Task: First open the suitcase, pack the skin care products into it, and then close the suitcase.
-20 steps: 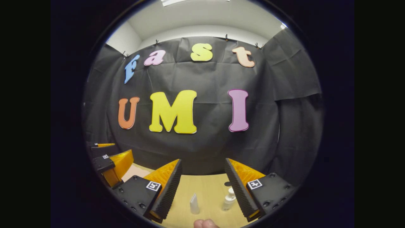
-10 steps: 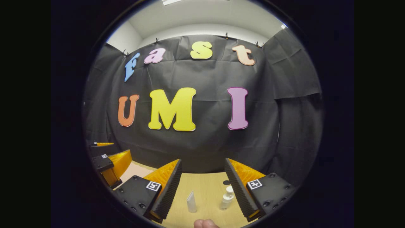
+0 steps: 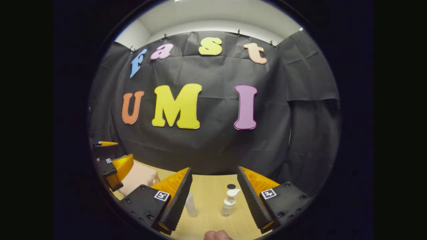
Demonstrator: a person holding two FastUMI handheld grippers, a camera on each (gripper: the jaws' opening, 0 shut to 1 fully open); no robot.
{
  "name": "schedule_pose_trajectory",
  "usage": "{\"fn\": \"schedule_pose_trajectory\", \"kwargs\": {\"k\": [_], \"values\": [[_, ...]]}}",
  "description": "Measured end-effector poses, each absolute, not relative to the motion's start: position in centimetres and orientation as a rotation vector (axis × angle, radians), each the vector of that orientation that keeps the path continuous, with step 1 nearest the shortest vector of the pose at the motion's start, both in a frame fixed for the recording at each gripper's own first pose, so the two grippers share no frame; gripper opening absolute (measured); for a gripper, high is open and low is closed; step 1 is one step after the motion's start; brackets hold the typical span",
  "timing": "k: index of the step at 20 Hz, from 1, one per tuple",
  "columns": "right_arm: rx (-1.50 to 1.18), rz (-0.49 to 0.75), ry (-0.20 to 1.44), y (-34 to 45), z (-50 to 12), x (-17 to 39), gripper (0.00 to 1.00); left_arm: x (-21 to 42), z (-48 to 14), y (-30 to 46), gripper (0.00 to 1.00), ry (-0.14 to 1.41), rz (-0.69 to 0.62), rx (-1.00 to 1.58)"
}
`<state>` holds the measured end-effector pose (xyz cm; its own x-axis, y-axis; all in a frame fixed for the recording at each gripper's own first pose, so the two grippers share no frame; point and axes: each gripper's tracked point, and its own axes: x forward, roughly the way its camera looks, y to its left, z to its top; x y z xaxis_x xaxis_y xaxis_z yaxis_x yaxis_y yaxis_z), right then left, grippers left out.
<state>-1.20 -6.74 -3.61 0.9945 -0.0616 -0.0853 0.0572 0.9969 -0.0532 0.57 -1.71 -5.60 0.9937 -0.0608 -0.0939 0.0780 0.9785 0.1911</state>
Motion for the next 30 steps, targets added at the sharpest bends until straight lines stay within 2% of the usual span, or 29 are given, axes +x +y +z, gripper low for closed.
{"fn": "schedule_pose_trajectory", "kwargs": {"k": [1, 7, 14, 15, 16, 17, 19, 22, 24, 30], "values": [[-0.058, -0.069, 0.091, -7.4, -3.8, -1.3, 0.80, 0.8, -6.7, -2.1, 0.97, 0.110, -0.095, 0.235], [-0.075, -0.122, 0.137, -11.3, -5.4, -2.5, 0.80, 1.8, -13.8, -4.0, 0.99, 0.224, -0.219, 0.487], [-0.072, -0.174, 0.173, -15.4, -6.6, -4.1, 0.80, 4.5, -21.0, -2.5, 0.99, 0.404, -0.221, 0.781], [-0.070, -0.183, 0.176, -16.0, -6.6, -4.2, 0.77, 4.8, -22.0, -2.1, 0.98, 0.431, -0.221, 0.816], [-0.070, -0.191, 0.177, -16.5, -6.7, -4.3, 0.80, 5.0, -22.8, -1.7, 0.97, 0.458, -0.218, 0.845], [-0.069, -0.200, 0.178, -17.0, -6.7, -4.4, 0.77, 5.2, -23.7, -1.3, 0.97, 0.493, -0.211, 0.870], [-0.058, -0.213, 0.187, -17.7, -7.1, -4.5, 0.80, 5.8, -25.1, -0.5, 0.96, 0.540, -0.208, 0.913], [-0.050, -0.211, 0.207, -18.0, -8.0, -4.6, 0.77, 6.4, -26.4, 0.4, 0.95, 0.595, -0.189, 0.978], [-0.045, -0.209, 0.216, -18.2, -8.4, -4.7, 0.77, 7.1, -26.1, 0.5, 0.88, 0.588, -0.180, 0.999], [-0.020, -0.200, 0.231, -18.4, -9.1, -4.6, 0.80, 7.5, -28.3, 0.7, 0.53, 0.709, -0.171, 1.006]]}}
